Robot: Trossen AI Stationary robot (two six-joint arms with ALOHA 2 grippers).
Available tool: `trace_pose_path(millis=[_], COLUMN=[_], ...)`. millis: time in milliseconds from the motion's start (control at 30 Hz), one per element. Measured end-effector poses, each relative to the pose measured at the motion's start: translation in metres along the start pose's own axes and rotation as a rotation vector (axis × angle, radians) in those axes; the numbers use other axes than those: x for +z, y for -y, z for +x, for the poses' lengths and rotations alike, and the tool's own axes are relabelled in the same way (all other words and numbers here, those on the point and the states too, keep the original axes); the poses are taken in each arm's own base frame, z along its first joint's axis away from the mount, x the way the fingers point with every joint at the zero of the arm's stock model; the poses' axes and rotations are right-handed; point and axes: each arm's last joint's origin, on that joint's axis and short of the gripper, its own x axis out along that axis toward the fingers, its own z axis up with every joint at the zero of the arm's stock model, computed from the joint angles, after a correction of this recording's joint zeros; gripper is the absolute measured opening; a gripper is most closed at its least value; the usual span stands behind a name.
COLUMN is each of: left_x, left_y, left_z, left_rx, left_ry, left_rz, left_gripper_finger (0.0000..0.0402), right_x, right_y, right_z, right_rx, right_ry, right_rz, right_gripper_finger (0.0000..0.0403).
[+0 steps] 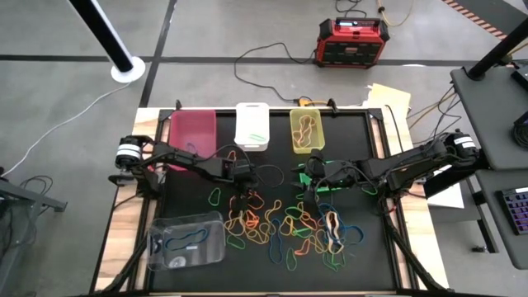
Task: Sort rubber bands into baskets
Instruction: Put the orange rubber band into the green bin
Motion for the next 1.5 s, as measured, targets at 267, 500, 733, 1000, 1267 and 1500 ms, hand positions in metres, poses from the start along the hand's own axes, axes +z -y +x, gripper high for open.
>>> trace_pose_path(millis=[267, 500, 733, 1000, 1267, 1500], left_x=[0.009, 0.024, 0.028, 0.028, 0.026, 0.027], left_y=[-0.002, -0.004, -0.005, -0.005, -0.005, -0.005], left_z=[-0.029, -0.074, -0.106, -0.113, -0.106, -0.107], left_rx=[0.031, 0.052, 0.067, 0.07, 0.064, 0.065], left_ry=[0.108, 0.336, 0.466, 0.499, 0.47, 0.481], left_rz=[0.072, 0.127, 0.125, 0.119, 0.111, 0.108], left_gripper_finger=[0.0, 0.0, 0.0, 0.0, 0.0, 0.0], right_x=[-0.006, -0.025, -0.034, -0.022, -0.017, -0.019], right_y=[0.0, -0.004, -0.012, -0.012, -0.011, -0.01], right_z=[0.004, 0.031, 0.07, 0.101, 0.105, 0.105], right_rx=[0.0, 0.003, 0.006, -0.058, -0.066, -0.07], right_ry=[-0.002, 0.017, 0.087, 0.122, 0.106, 0.088], right_rz=[0.005, 0.004, -0.016, -0.023, -0.019, -0.017], right_gripper_finger=[0.021, 0.021, 0.021, 0.021, 0.0202, 0.0138])
